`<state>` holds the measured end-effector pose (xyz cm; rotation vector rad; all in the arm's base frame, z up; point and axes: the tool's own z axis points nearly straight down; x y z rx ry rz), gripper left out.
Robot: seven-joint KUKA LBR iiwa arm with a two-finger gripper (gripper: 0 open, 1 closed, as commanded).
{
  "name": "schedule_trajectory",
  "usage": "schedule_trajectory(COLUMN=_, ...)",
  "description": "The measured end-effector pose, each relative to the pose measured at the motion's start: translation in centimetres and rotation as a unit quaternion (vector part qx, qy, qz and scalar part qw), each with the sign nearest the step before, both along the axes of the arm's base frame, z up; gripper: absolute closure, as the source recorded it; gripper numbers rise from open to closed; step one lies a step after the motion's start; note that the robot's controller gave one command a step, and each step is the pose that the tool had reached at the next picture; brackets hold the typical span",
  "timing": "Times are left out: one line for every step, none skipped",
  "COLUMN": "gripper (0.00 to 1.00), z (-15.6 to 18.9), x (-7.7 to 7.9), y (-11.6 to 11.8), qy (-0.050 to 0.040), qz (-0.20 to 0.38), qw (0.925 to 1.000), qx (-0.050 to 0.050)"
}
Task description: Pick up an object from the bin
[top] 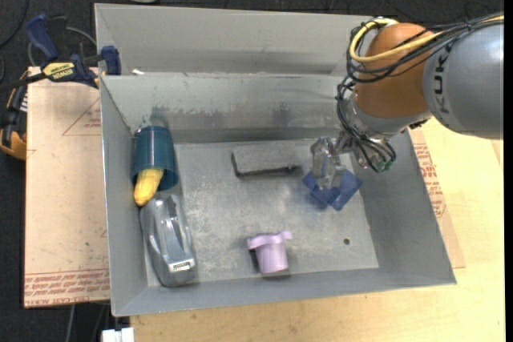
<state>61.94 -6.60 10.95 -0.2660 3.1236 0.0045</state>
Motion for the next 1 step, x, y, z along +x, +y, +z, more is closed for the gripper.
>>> schedule_trajectory(gripper=0.00, z=-0.63, x=2.31, y=3.08, qy=-0.0065, qz=0.026, qw=0.9996, qx=-0.001)
